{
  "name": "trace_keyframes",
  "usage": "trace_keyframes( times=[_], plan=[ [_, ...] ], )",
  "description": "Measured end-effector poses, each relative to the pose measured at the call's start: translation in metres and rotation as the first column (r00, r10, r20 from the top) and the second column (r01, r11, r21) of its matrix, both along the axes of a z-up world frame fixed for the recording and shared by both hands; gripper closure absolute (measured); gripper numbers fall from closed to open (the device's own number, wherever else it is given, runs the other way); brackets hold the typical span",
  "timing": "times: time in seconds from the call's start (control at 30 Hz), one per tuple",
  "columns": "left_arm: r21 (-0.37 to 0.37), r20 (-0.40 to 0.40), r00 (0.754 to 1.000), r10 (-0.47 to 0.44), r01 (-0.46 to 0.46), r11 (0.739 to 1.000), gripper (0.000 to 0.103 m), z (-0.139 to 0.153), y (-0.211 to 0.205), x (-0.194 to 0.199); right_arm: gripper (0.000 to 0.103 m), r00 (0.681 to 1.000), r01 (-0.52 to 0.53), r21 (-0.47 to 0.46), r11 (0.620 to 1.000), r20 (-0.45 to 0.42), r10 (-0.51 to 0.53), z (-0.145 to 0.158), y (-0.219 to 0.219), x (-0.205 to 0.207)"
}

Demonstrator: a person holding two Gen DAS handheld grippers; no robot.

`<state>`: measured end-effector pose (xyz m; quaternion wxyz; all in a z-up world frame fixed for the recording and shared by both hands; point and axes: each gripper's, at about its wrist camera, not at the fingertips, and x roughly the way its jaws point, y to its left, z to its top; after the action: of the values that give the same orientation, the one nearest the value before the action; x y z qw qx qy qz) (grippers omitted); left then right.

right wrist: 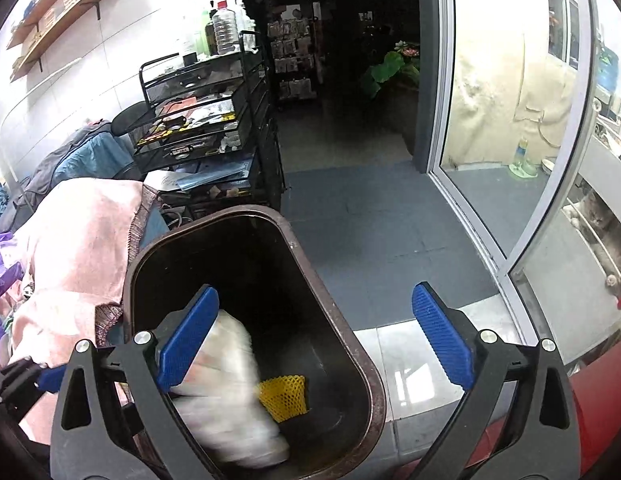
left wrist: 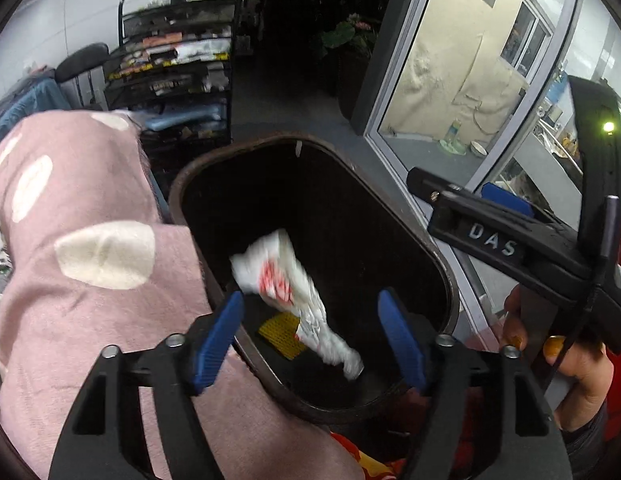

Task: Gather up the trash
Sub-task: 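Carry both items to the brown bin and open both tools to drop them, then grasp the green drink carton with the left tool while the right tool grasps the orange mesh net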

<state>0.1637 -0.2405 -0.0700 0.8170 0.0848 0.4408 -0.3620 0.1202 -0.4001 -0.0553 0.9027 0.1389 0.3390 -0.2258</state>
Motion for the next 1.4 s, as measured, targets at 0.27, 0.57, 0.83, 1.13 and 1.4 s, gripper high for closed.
trace_keyframes(
  times=[0.27,0.57,0.83,1.13,1.4],
  plan=[
    [-0.054,0.074,0.996,0.041,-0.037,0.998,0.02,0.021,0.027,-0.011,0.007,0.999,-0.051,-0.014,0.999,-0.017,0.051,-0.003,0.015,0.009],
    [-0.123,0.191,0.97,0.15,-0.127,0.984,0.016,0.052,0.079,-0.023,0.007,0.99,-0.141,-0.036,0.989,0.024,0.142,0.011,0.051,0.013],
    [-0.159,0.236,0.93,0.283,-0.25,0.955,0.013,0.06,0.137,-0.031,0.014,0.948,-0.314,-0.046,0.948,0.032,0.316,0.023,0.112,0.027],
    [-0.132,0.267,0.85,0.453,-0.434,0.891,0.013,0.05,0.218,-0.042,0.014,0.85,-0.523,-0.027,0.852,0.063,0.523,0.037,0.185,0.045],
    [-0.15,0.19,0.771,0.608,-0.589,0.794,0.013,0.038,0.298,-0.036,0.014,0.719,-0.692,-0.04,0.721,0.048,0.693,0.042,0.259,0.062]
  ],
)
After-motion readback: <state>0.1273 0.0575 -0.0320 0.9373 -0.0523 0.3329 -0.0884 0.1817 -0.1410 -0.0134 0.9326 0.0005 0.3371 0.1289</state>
